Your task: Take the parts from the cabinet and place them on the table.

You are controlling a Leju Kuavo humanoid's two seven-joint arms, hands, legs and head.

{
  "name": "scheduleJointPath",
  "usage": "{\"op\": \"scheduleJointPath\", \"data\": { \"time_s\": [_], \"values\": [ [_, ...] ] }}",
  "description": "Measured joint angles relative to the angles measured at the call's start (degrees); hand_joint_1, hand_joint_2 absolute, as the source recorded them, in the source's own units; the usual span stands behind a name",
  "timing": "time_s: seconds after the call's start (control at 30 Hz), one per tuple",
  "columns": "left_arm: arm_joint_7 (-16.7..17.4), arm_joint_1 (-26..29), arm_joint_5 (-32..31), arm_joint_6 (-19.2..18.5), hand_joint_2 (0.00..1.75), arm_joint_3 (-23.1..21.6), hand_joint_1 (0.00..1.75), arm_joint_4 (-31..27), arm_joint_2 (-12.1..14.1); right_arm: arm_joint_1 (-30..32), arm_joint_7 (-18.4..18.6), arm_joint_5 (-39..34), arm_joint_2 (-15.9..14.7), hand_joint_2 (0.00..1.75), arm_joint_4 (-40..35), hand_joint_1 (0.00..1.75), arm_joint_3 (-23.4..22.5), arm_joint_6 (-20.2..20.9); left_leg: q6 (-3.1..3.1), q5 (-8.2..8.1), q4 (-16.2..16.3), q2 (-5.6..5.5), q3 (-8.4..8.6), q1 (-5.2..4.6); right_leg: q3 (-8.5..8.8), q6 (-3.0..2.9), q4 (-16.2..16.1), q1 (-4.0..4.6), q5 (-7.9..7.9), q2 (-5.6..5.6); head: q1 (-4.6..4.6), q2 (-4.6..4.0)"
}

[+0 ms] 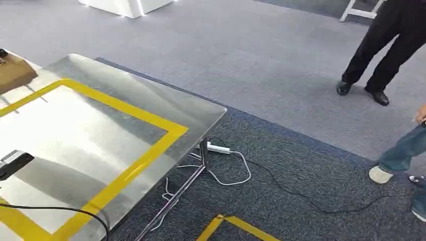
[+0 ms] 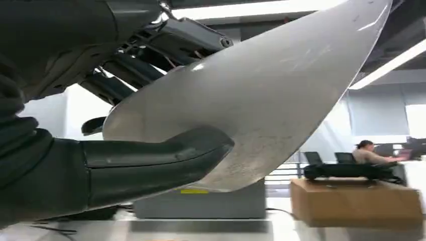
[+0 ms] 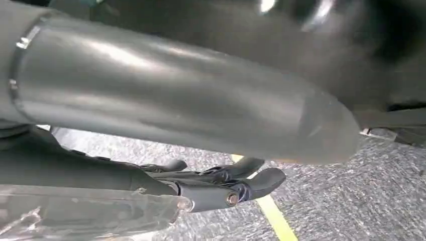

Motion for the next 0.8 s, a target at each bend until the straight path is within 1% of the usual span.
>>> {"op": "scheduleJointPath", "data": {
  "time_s": [0.03, 0.07, 0.1, 0.13, 0.17, 0.2, 0.23, 0.27, 0.3, 0.33, 0.37, 0.4, 0.43, 0.47, 0.5, 0.53, 0.57, 0.6, 0.63, 0.67, 0.7, 0.77, 0.8],
  "values": [
    [0.06, 0.01, -0.39, -0.04, 1.75, 0.0, 1.75, 0.15, 0.07, -0.01, 0.0, 0.0, 0.0, 0.0, 0.0, 0.0, 0.0, 0.0, -0.02, 0.01, 0.02, -0.76, 0.02, 0.01, 0.73, -0.1, -2.03, -0.01, 1.81, 0.05, -0.02, 0.0],
    [0.17, 0.01, -0.61, -0.07, 1.75, 0.0, 1.75, 0.33, 0.18, -0.04, 0.0, 0.0, 0.0, 0.0, 0.0, 0.0, 0.0, 0.0, -0.09, 0.05, 0.03, -1.67, 0.08, 0.06, 2.88, -0.31, -6.77, -0.03, 4.72, 0.33, 0.0, 0.0],
    [0.33, 0.01, -0.81, -0.07, 1.75, 0.02, 1.75, 0.51, 0.33, -0.05, 0.0, 0.02, 0.0, 0.0, 0.02, 0.0, 0.0, 0.0, -0.22, 0.1, 0.03, -2.48, 0.14, 0.16, 5.57, -0.5, -12.42, -0.16, 7.48, 1.38, 0.0, 0.0],
    [0.48, 0.02, -0.94, -0.07, 1.75, 0.02, 1.75, 0.61, 0.44, -0.09, 0.02, 0.02, 0.0, 0.0, 0.02, 0.0, 0.0, 0.0, -0.42, 0.15, 0.04, -3.06, 0.09, 0.25, 7.49, -0.57, -16.73, -0.5, 8.66, 4.43, 0.04, 0.0],
    [0.61, -0.08, -0.96, -0.07, 1.75, 0.07, 1.75, 0.7, 0.57, -0.11, 0.04, 0.0, 0.0, 0.0, 0.0, 0.0, 0.0, 0.0, -0.8, 0.23, 0.27, -3.69, -0.34, -0.02, 8.06, -0.69, -18.2, -0.93, 7.86, 6.46, -0.04, 0.0],
    [0.63, -0.03, -0.99, -0.07, 1.75, 0.07, 1.75, 0.79, 0.68, -0.11, 0.04, 0.02, 0.0, 0.0, 0.0, 0.0, 0.0, 0.0, -1.23, 0.5, 0.13, -4.28, -0.73, 0.2, 8.45, -0.75, -18.09, -0.75, 7.96, 5.63, -0.07, 0.0],
    [0.63, 0.13, -1.01, -0.07, 1.75, 0.17, 1.75, 0.94, 0.92, -0.12, 0.06, 0.02, 0.0, 0.0, 0.0, 0.0, 0.0, 0.0, -1.68, 0.77, -0.13, -4.99, -0.86, 0.49, 8.36, -0.99, -18.01, -0.51, 8.0, 5.14, -0.04, 0.0],
    [0.63, 0.44, -1.05, -0.07, 1.75, 0.24, 1.75, 1.07, 1.03, -0.09, 0.13, 0.02, 0.0, 0.0, 0.0, 0.0, 0.0, 0.0, -2.15, 1.09, -0.51, -5.71, -0.88, 0.65, 8.43, -1.36, -18.01, -0.34, 8.08, 4.46, -0.09, 0.0],
    [0.63, 0.65, -1.09, -0.07, 1.75, 0.33, 1.75, 1.23, 1.29, -0.11, 0.11, 0.0, 0.0, 0.0, -0.02, 0.0, 0.0, 0.0, -2.5, 1.2, -0.53, -6.53, -0.97, 0.65, 8.53, -1.89, -18.61, -0.72, 8.42, 3.57, -0.04, 0.0],
    [0.66, 0.95, -1.14, -0.07, 1.75, 0.35, 1.75, 1.4, 1.38, -0.24, 0.09, 0.0, 0.0, 0.0, -0.04, 0.0, 0.0, 0.0, -2.53, 0.42, 0.19, -3.72, -1.36, 0.36, 8.8, -2.29, -18.91, -0.75, 8.63, 2.75, -0.21, 0.0],
    [0.66, 0.74, -1.25, -0.09, 1.75, 0.42, 1.75, 1.47, 1.62, -0.24, 0.02, 0.0, 0.0, 0.0, -0.04, 0.0, 0.0, 0.0, -2.64, -1.44, 2.66, -0.91, -2.56, 0.13, 8.87, -2.74, -19.14, -0.71, 8.71, 2.12, -0.57, 0.0],
    [0.68, 0.54, -1.47, -0.09, 1.75, 0.42, 1.75, 1.55, 1.62, -0.2, 0.02, 0.0, 0.0, 0.0, -0.07, 0.0, 0.0, -0.02, -2.85, -3.86, 7.08, 0.76, -4.65, 0.06, 8.83, -2.78, -19.14, -0.6, 8.7, 1.28, -0.61, 0.0],
    [0.68, 0.67, -1.51, -0.11, 1.75, 0.35, 1.75, 1.62, 1.57, -0.12, 0.02, 0.0, 0.0, 0.0, -0.07, 0.0, 0.0, -0.02, -2.96, -6.07, 12.1, 1.55, -6.93, 0.09, 8.82, -2.9, -19.13, -0.51, 8.62, 0.39, -0.63, 0.0],
    [0.68, 1.06, -1.51, -0.13, 1.75, 0.33, 1.75, 1.77, 1.57, 0.01, 0.02, 0.0, 0.0, 0.0, -0.07, 0.0, 0.0, 0.0, -3.06, -7.46, 16.21, 1.85, -8.79, 0.14, 8.81, -2.95, -19.13, -0.47, 8.56, -0.46, -0.61, 0.0],
    [0.68, 1.34, -1.51, -0.15, 1.75, 0.37, 1.75, 1.95, 1.57, 0.11, 0.02, 0.0, 0.0, 0.0, -0.07, 0.0, 0.0, 0.0, -3.14, -7.35, 17.56, 1.89, -9.38, 0.15, 8.83, -2.96, -19.12, -0.47, 8.51, -1.31, -0.66, 0.0],
    [0.7, 1.45, -1.51, -0.15, 1.75, 0.39, 1.75, 2.14, 1.57, 0.13, 0.02, 0.0, 0.0, 0.0, -0.07, 0.0, 0.0, 0.0, -3.19, -5.97, 16.28, 1.94, -8.61, 0.17, 8.88, -2.89, -19.12, -0.48, 8.42, -2.09, -0.68, 0.0],
    [0.7, 1.45, -1.51, -0.15, 1.75, 0.42, 1.75, 2.23, 1.68, 0.08, 0.02, 0.0, 0.0, 0.0, -0.07, 0.0, 0.0, 0.0, -3.21, -3.81, 12.72, 2.17, -6.76, 0.18, 8.96, -2.8, -19.11, -0.51, 8.34, -2.86, -0.63, -0.02],
    [0.7, 1.47, -1.51, -0.15, 1.75, 0.44, 1.75, 2.28, 1.83, 0.02, 0.02, 0.0, 0.0, 0.0, -0.07, 0.0, 0.0, 0.0, -3.23, -1.32, 7.33, 3.04, -3.83, 0.18, 9.13, -2.6, -19.11, -0.55, 8.17, -3.61, -0.66, 0.0],
    [0.7, 1.46, -1.51, -0.15, 1.75, 0.5, 1.75, 2.28, 1.94, -0.03, 0.02, 0.0, 0.0, 0.0, -0.07, 0.0, 0.0, 0.0, -3.31, 0.57, 1.9, 5.85, -0.65, 0.13, 9.41, -2.25, -19.01, -0.45, 7.94, -4.27, -0.68, 0.0],
    [0.7, 1.26, -1.51, -0.15, 1.75, 0.5, 1.75, 2.32, 1.92, -0.05, 0.0, 0.0, -0.02, 0.0, -0.07, 0.0, 0.0, 0.0, -3.35, -0.08, -0.2, 8.53, 0.39, -0.43, 9.39, -1.8, -18.64, 0.31, 7.52, -4.77, -0.7, 0.0],
    [0.7, 1.36, -1.51, -0.15, 1.75, 0.46, 1.75, 2.36, 1.9, -0.08, -0.02, -0.02, -0.07, 0.0, -0.07, 0.0, 0.0, 0.0, -2.46, 0.2, -0.09, 7.1, 0.16, -0.2, 9.52, -1.6, -18.68, 0.35, 7.31, -5.34, -0.51, 0.0],
    [0.63, 2.2, -1.6, -0.17, 1.75, 0.5, 1.75, 2.52, 1.92, -0.11, -0.09, -0.15, -0.07, 0.0, -0.07, 0.0, 0.0, 0.02, -1.92, -0.01, 0.01, 5.87, -0.06, -0.38, 10.08, -1.33, -19.0, 0.35, 7.16, -6.53, -0.46, 0.0],
    [0.55, 2.35, -1.62, -0.17, 1.75, 0.52, 1.75, 2.6, 1.92, -0.16, -0.18, -0.2, -0.07, 0.0, -0.07, 0.0, 0.0, 0.04, -1.46, 0.09, 0.0, 5.12, -0.12, -0.29, 10.29, -1.04, -19.06, 0.25, 6.98, -7.21, -0.44, 0.0]
  ]
}}
